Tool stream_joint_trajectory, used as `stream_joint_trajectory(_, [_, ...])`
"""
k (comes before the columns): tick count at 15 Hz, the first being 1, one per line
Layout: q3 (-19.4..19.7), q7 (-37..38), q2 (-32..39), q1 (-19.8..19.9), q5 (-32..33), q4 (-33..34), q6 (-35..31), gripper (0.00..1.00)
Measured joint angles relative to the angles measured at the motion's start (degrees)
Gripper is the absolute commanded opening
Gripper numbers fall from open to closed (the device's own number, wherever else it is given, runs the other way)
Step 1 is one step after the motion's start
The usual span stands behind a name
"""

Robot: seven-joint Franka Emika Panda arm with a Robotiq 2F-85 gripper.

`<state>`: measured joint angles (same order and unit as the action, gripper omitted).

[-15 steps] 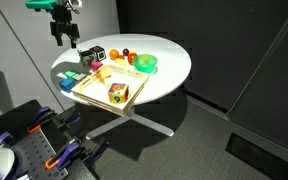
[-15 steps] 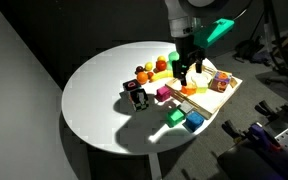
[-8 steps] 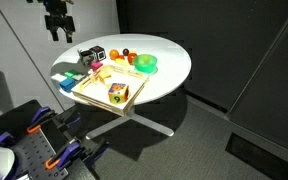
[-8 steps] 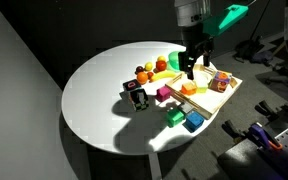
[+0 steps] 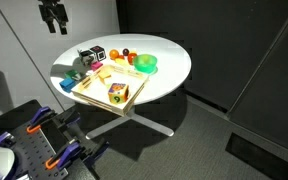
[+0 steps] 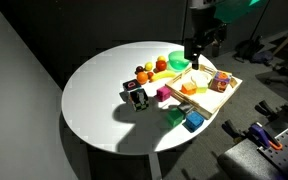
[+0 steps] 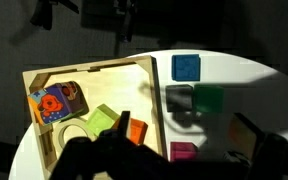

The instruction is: Put the orange block in the box.

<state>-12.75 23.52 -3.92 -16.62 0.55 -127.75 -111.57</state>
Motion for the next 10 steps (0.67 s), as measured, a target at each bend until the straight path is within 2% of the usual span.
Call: stream_joint_trajectory(10, [-0.1, 3.0, -5.2, 0.8, -0.3, -4.6, -5.2, 1.0])
